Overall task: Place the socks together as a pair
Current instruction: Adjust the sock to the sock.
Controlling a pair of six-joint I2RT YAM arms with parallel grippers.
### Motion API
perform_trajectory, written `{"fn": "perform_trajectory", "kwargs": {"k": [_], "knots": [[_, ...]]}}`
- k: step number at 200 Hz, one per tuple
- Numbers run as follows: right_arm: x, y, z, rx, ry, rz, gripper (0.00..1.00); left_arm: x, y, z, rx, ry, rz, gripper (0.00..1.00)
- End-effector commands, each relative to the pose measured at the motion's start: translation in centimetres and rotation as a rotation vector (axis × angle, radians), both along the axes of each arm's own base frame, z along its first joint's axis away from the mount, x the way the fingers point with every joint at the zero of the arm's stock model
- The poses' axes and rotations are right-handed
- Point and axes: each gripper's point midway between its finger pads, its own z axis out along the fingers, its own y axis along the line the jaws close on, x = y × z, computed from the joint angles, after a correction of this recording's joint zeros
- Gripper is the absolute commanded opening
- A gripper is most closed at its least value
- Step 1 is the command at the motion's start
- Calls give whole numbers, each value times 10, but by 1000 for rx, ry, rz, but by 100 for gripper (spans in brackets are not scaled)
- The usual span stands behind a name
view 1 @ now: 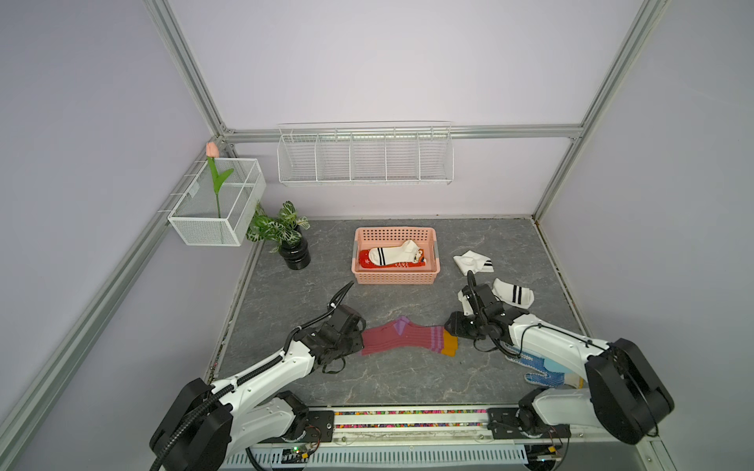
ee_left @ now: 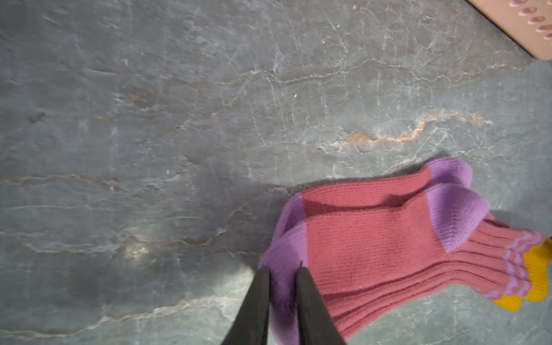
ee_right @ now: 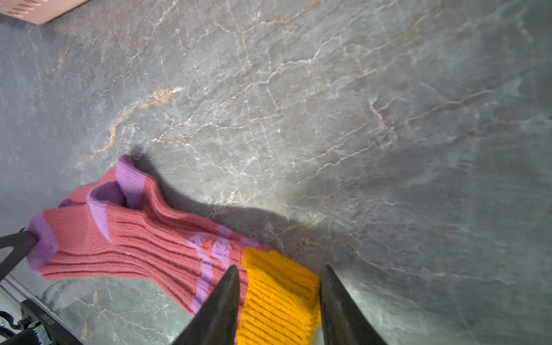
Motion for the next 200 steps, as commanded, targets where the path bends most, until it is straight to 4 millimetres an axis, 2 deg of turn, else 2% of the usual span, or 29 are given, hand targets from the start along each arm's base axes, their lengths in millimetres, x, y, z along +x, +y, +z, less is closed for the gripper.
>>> {"fn": "perform_trajectory", "kwargs": {"k": [1, 36, 58, 110, 170, 200], "knots": [[1, 7, 3, 16, -12, 23, 38, -1, 2, -4, 6, 7, 11, 13], [0, 9, 7, 18, -17, 34, 16, -1, 1, -2, 3, 1, 5, 0], [-1, 9, 17, 22, -28, 40, 7, 0, 1, 5, 7, -10, 2, 0], [-9, 6, 43, 40, -53, 24, 7, 7, -2, 33, -13, -66, -16, 0], [-20, -2, 47, 37, -17, -25, 7, 17, -5, 56, -14, -137, -32, 0], [-18, -3, 56, 66, -58, -47, 7, 25, -4, 64, -3, -181, -28, 0]]}}
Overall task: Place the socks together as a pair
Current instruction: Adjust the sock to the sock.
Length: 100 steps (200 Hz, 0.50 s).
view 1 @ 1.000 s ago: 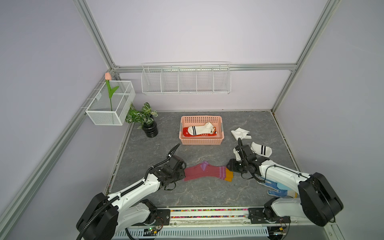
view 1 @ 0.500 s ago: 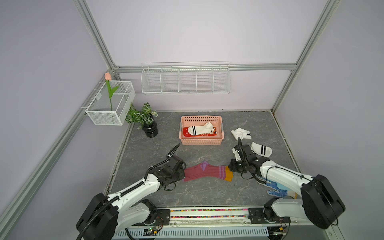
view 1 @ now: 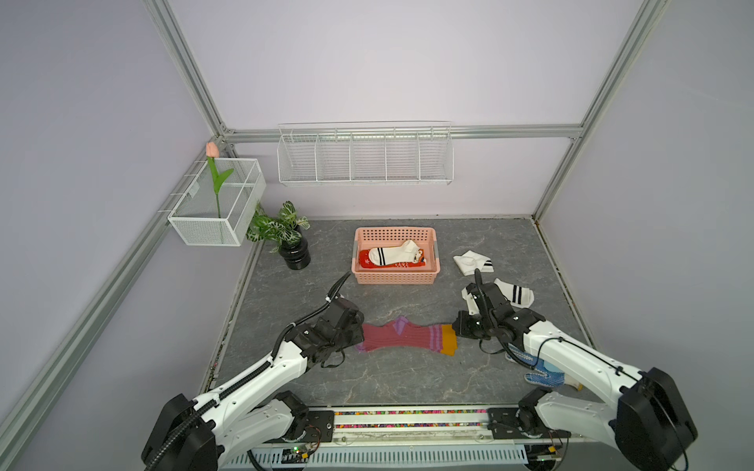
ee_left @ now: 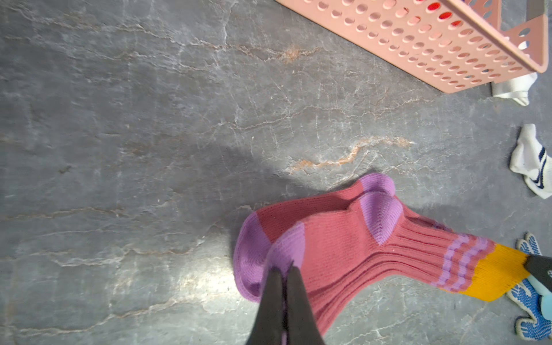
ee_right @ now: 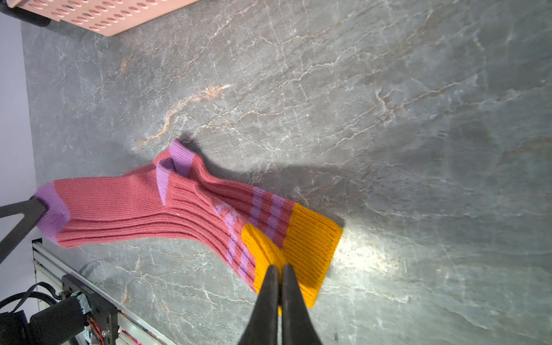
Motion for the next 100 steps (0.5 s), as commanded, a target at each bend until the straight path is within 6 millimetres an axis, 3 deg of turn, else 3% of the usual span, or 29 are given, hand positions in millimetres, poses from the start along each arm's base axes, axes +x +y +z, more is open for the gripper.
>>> {"fn": "perform_trajectory", "kwargs": {"k": [1, 47, 100], "knots": [[-1, -1, 11, 24, -23, -31, 7, 10, 3, 15, 25, -63, 8, 0], [8, 2, 32, 67, -101, -50, 7, 16, 0, 28, 16, -100, 5, 0], [8, -3, 20, 37, -75, -74, 7, 21, 2, 20, 56, -103, 9, 0]]}}
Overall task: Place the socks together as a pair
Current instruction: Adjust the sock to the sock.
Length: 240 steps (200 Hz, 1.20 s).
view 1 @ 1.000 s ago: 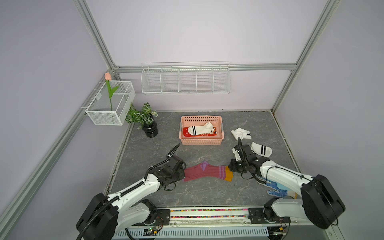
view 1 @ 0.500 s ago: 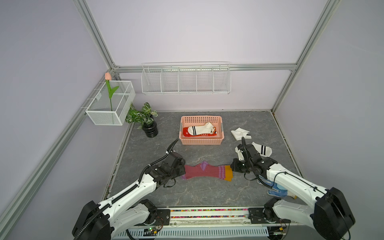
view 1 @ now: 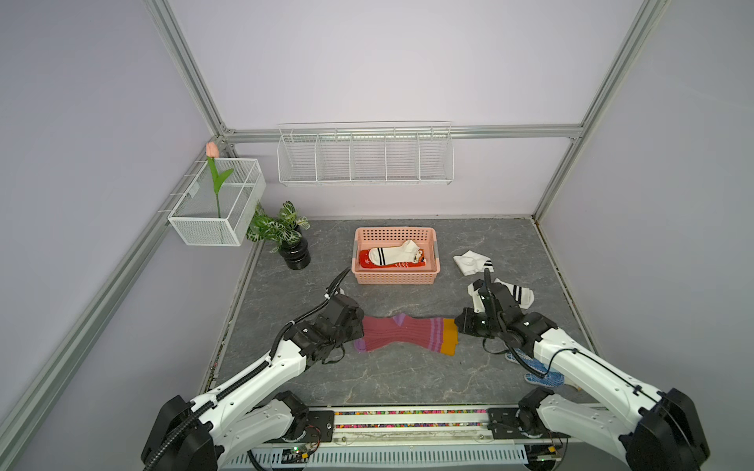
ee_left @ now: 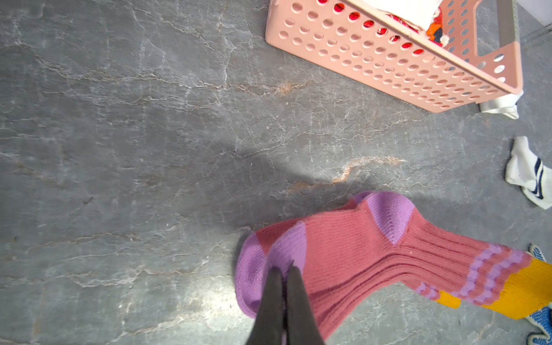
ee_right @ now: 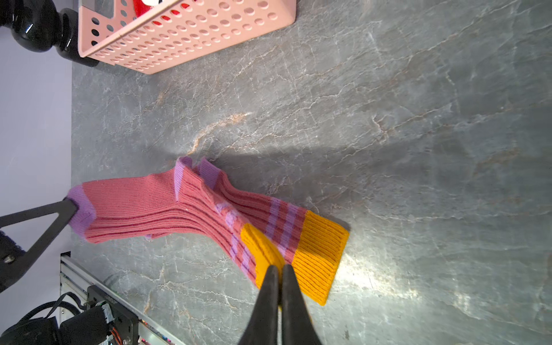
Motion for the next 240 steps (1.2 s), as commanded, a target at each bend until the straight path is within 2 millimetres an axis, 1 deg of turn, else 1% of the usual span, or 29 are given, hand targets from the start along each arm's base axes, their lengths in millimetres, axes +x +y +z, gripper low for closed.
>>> {"fn": "perform_trajectory", "kwargs": {"k": [1, 44, 78, 104, 115, 149, 174, 201, 224, 240], "knots": [[3, -1, -4, -6, 1, -28, 7, 9, 1, 6, 25, -35, 13, 0], [3, -3, -19, -26, 29, -43, 7, 8, 1, -16, 54, 6, 13, 0], [6, -1, -27, -32, 41, -47, 7, 7, 2, -28, 74, 30, 11, 0], [4, -2, -34, -39, 71, -55, 7, -1, -1, -37, 70, 80, -9, 0], [2, -2, -35, -45, 84, -55, 7, -3, 1, -40, 79, 92, -7, 0], [-2, -4, -30, -48, 112, -65, 8, -2, 1, -38, 77, 92, -7, 0], [-5, -5, -28, -39, 130, -81, 10, -6, 1, -38, 72, 108, -7, 0], [-8, -6, -32, -45, 156, -83, 11, -11, 3, -39, 63, 118, -7, 0], [-7, -5, -35, -54, 176, -83, 11, -10, 5, -41, 78, 118, -3, 0], [-6, -4, -36, -59, 179, -84, 11, -10, 3, -41, 78, 123, -8, 0]]}}
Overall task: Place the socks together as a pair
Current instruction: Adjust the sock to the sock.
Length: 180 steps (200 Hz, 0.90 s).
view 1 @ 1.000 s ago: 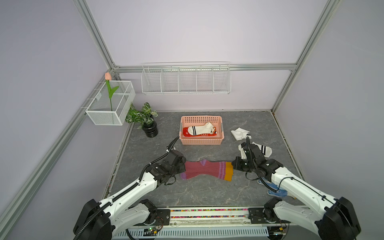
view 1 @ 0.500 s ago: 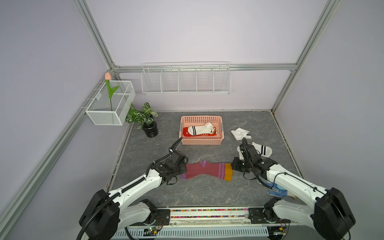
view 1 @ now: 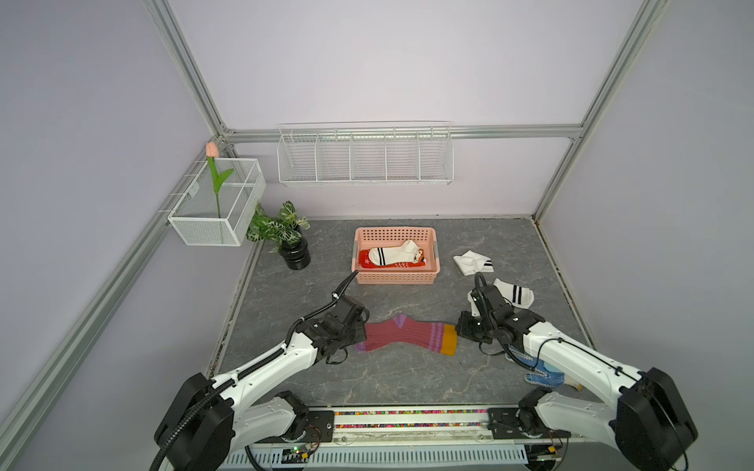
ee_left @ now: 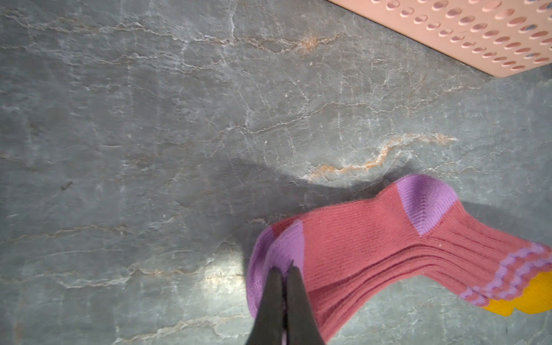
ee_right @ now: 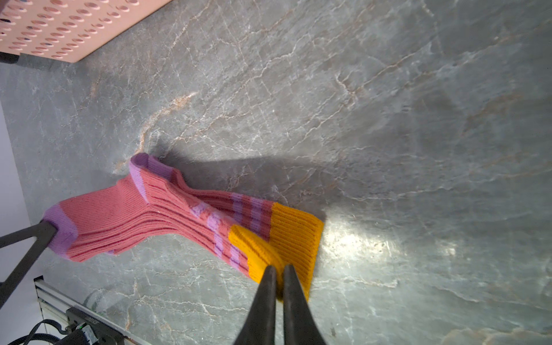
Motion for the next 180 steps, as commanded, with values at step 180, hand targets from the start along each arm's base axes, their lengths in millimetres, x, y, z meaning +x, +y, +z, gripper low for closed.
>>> {"fn": "perform_trajectory", "kwargs": {"k": [180], "knots": [[-26, -4, -32, 14, 97, -59, 37, -23, 8, -25, 16, 96, -17, 37]]}}
